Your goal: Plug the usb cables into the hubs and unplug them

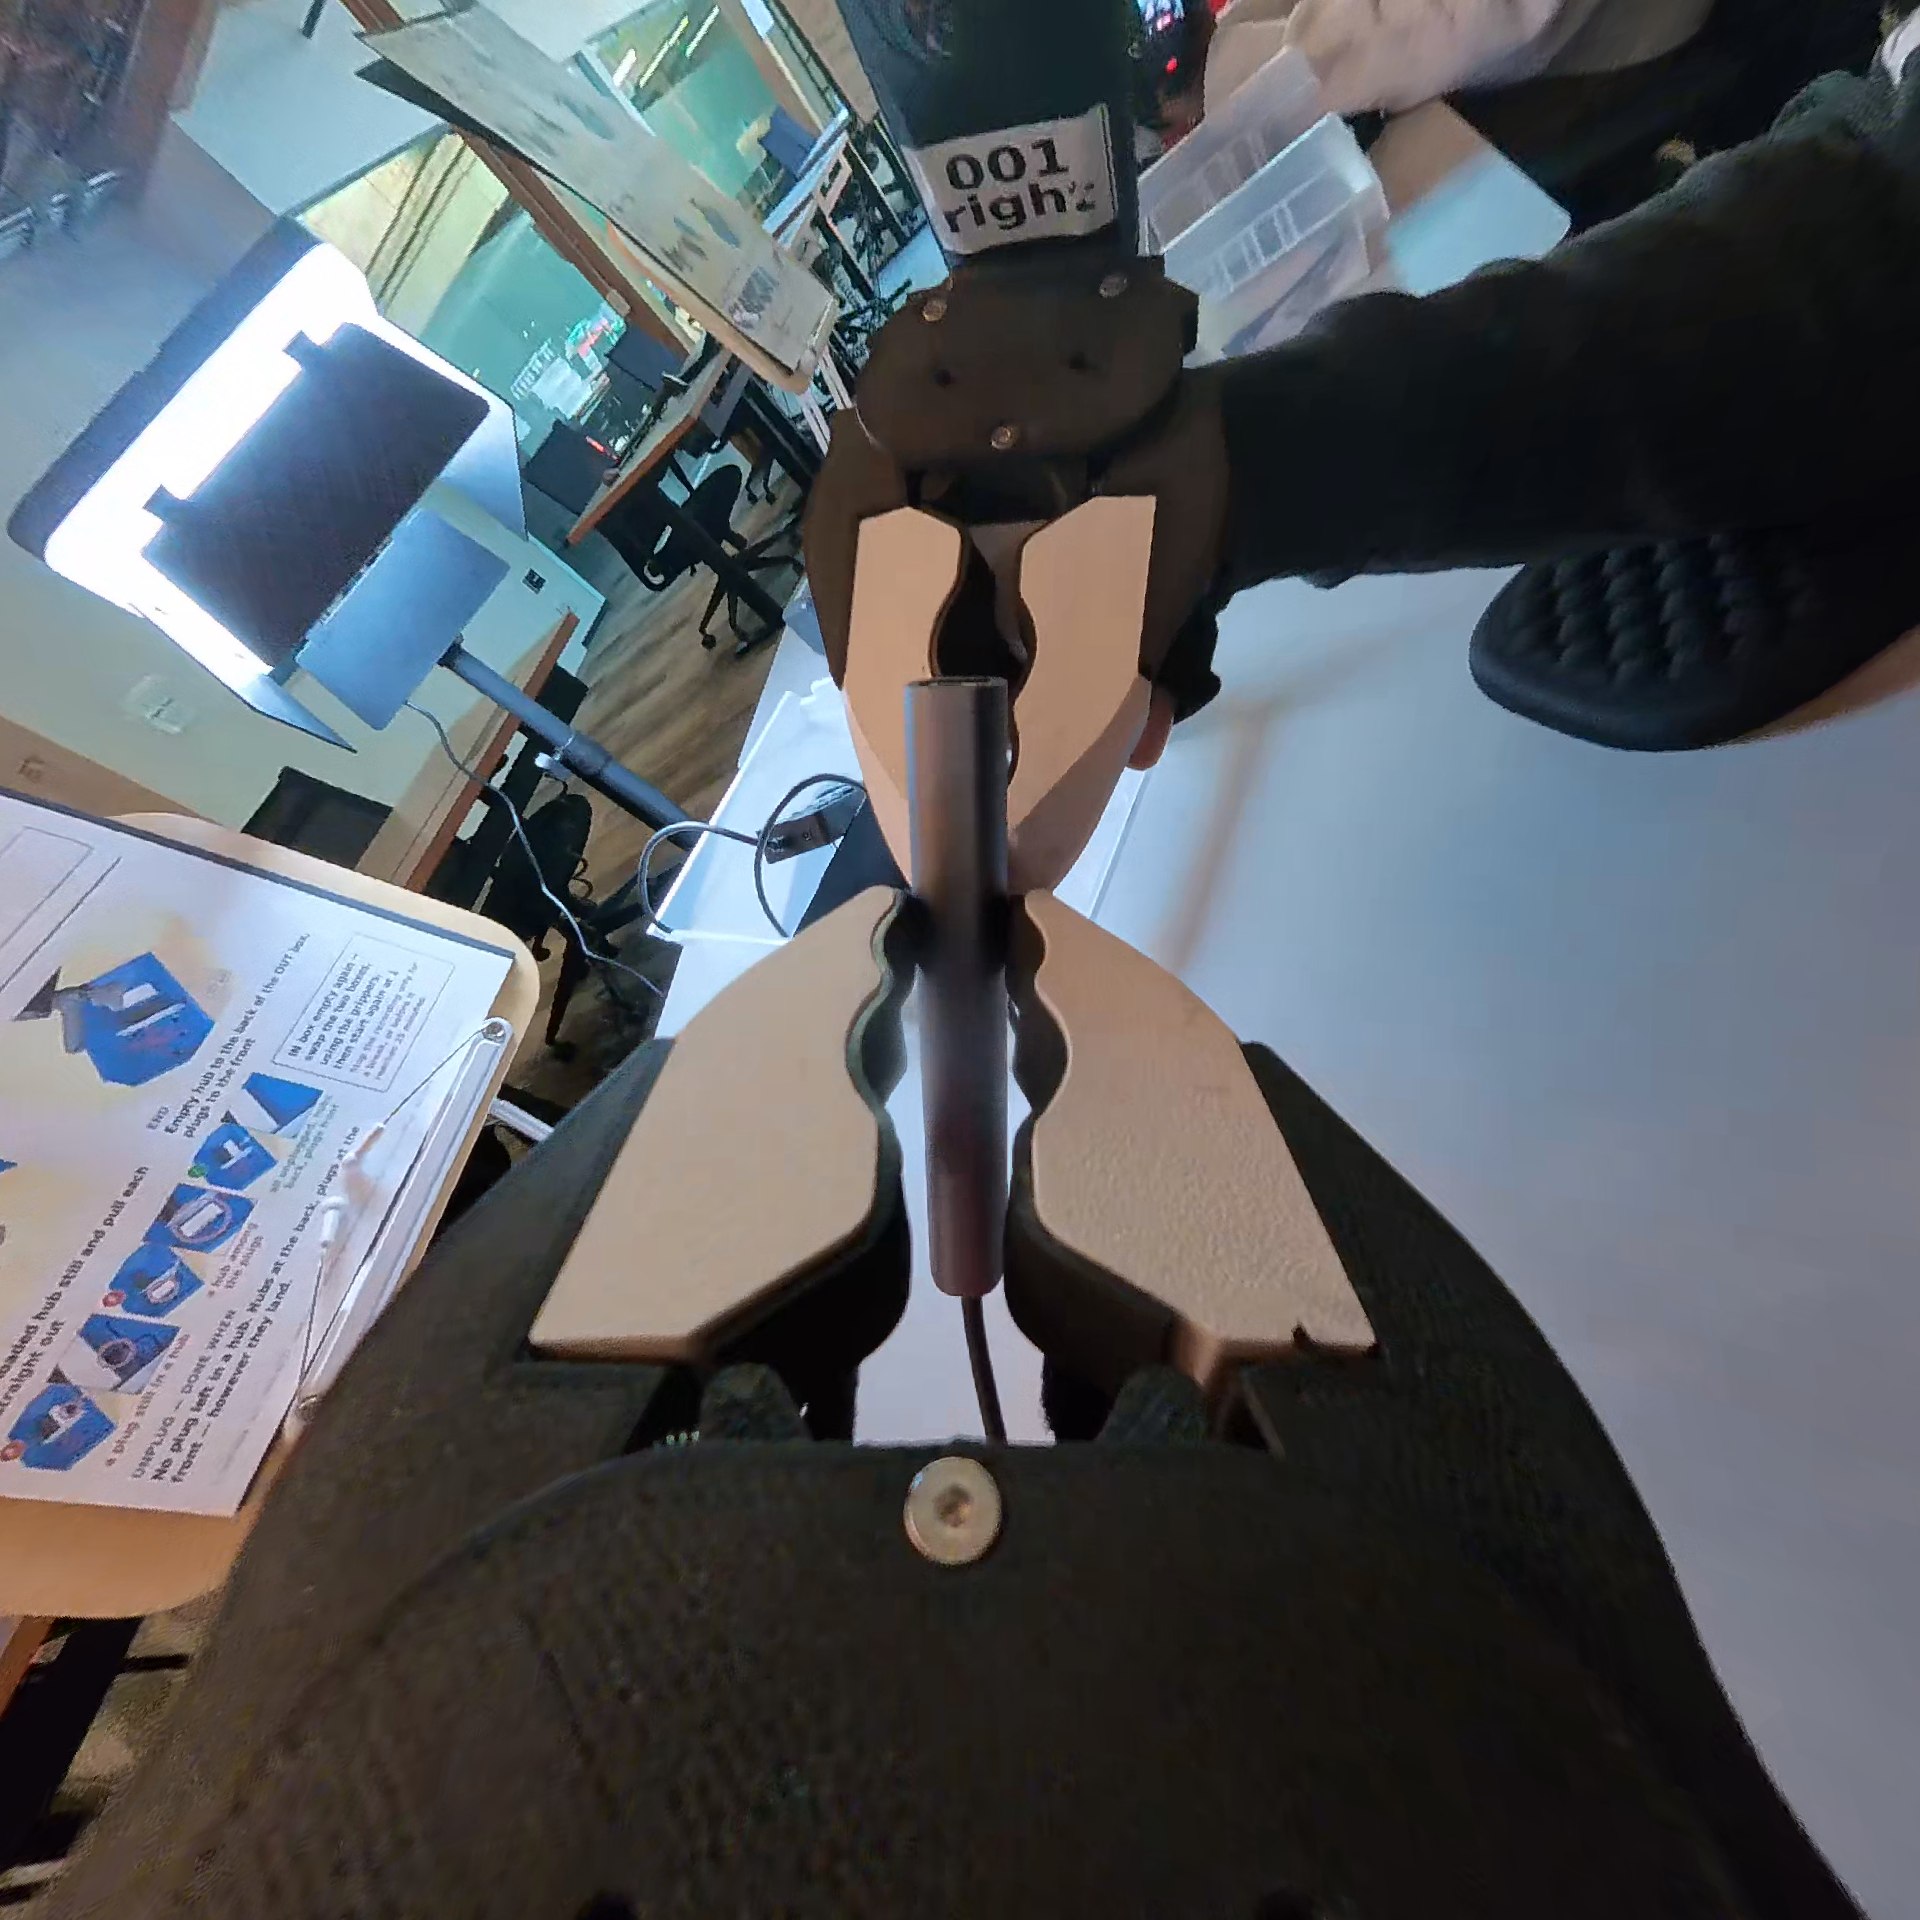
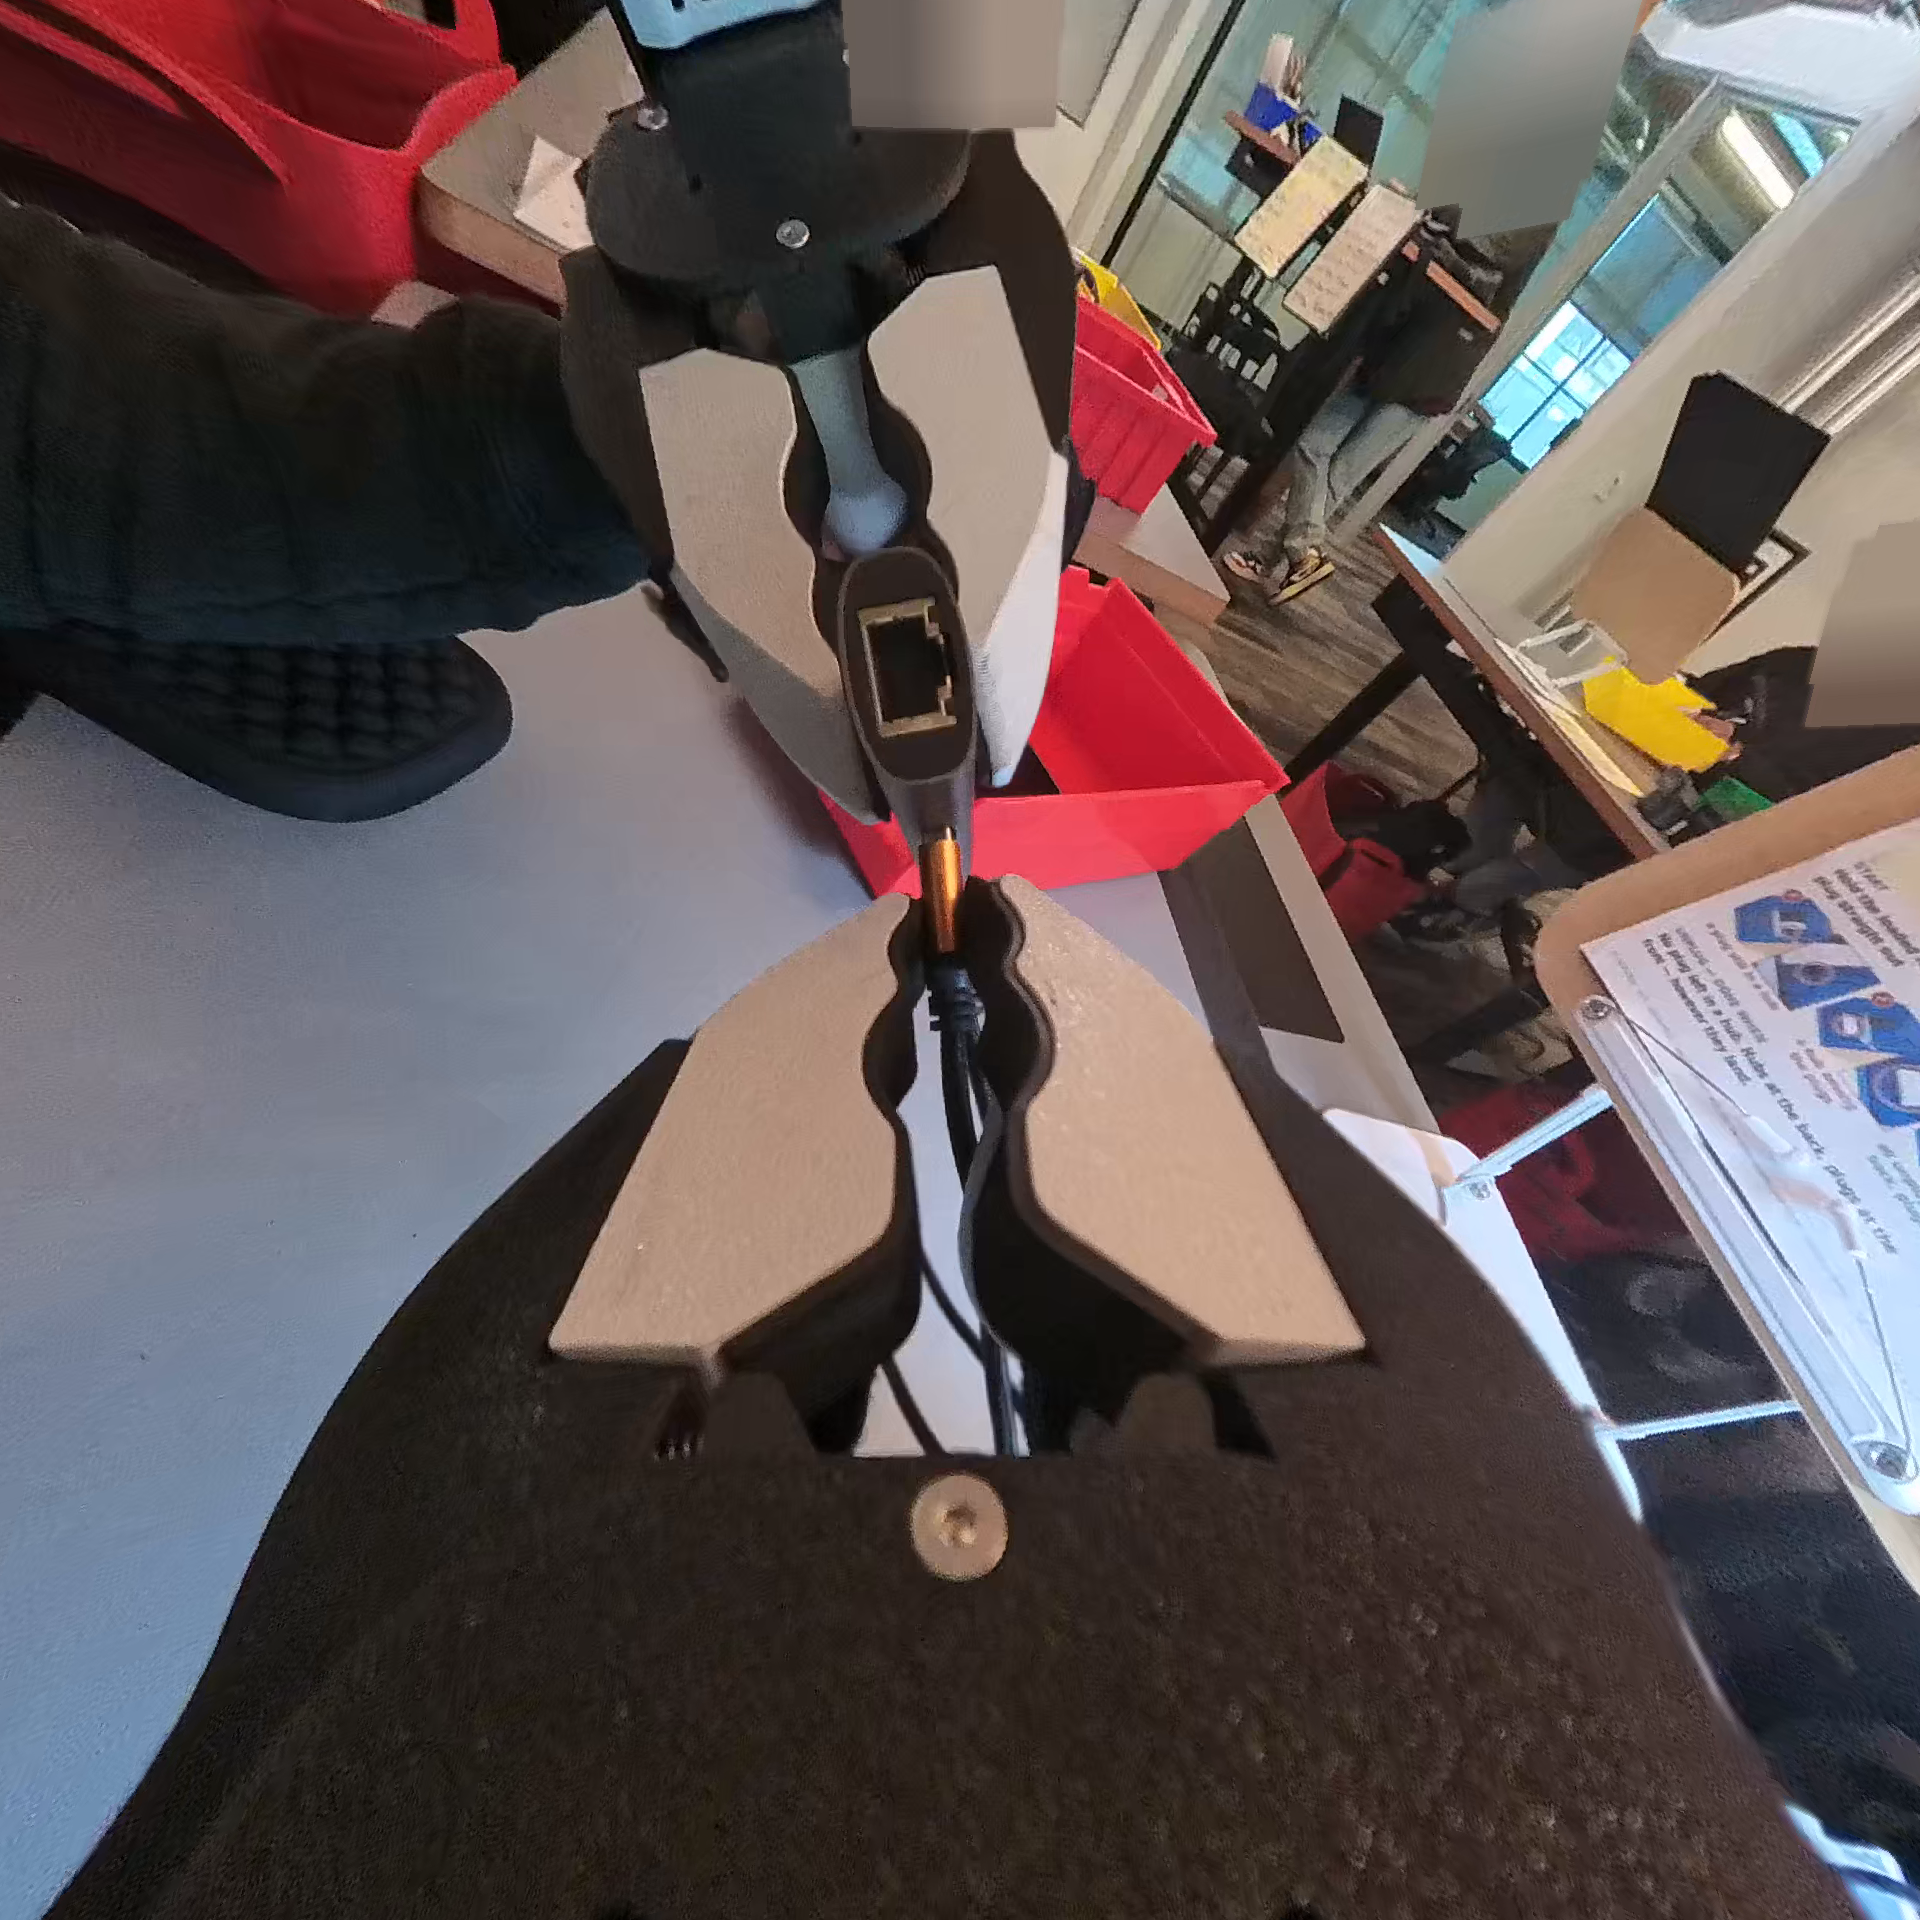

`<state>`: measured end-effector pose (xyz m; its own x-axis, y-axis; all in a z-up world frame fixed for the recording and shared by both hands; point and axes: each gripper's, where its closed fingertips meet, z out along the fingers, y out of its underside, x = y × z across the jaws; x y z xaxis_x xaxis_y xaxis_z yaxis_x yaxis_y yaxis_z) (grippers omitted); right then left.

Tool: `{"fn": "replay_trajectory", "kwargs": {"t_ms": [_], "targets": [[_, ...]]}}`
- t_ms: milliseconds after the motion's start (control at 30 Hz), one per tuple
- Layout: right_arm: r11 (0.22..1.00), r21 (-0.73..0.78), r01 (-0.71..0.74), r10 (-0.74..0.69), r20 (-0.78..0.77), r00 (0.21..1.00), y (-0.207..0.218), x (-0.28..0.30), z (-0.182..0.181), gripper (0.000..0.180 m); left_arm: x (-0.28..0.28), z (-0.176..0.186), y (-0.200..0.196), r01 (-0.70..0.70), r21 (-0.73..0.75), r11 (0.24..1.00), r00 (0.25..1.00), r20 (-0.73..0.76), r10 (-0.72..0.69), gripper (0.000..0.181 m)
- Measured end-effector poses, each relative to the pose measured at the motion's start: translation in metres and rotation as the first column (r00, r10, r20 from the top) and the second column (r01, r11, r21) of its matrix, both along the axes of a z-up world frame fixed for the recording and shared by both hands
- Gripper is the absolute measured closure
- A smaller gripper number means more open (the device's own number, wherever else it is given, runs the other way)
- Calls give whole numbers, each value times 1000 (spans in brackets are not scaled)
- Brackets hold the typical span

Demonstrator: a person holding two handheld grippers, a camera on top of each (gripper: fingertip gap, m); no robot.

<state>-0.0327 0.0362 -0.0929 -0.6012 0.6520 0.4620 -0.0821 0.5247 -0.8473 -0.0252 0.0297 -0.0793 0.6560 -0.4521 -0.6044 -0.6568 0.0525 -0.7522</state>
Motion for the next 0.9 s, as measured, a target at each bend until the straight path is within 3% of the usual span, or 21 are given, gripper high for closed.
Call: {"fn": "replay_trajectory", "kwargs": {"t_ms": [133, 167, 200, 267, 367, 433, 633, 767, 900], "targets": [[1000, -23, -10, 10, -14, 1000, 4, 3, 5, 172, 1, 5, 1, 14, 5, 1000, 998, 67, -15, 164], [999, 1, 45, -45, -9, 999, 19, 2, 4, 172, -9, 15, -3, -9, 46, 999, 993, 114, 3, 164], [993, -10, 117, -117, -18, 993, 46, 5, 5, 172, -33, 41, -19, -39, 135, 990, 975, 222, 8, 164], [984, -158, 84, -94, -60, 994, 60, 26, 28, 172, -60, 76, -67, 0, 219, 976, 933, 352, -79, 165], [992, -72, 106, -116, -143, 983, 37, 23, 51, 172, -39, 67, -55, 38, 180, 983, 951, 297, -91, 164], [986, -67, 151, -162, -207, 965, 41, 17, 70, 172, -32, 62, -42, 58, 139, 989, 935, 340, -102, 164], [861, -114, 496, -507, -273, 817, 148, 17, 72, 172, -80, 50, -16, -143, 102, 984, 832, 551, 64, 164], [800, -171, 575, -598, -302, 743, 192, 18, 69, 172, -98, 38, -6, -195, 56, 979, 777, 619, 119, 165], [797, -202, 570, -604, -311, 734, 205, 8, 55, 172, -98, 30, -1, -200, 34, 979, 774, 618, 137, 165]]}}
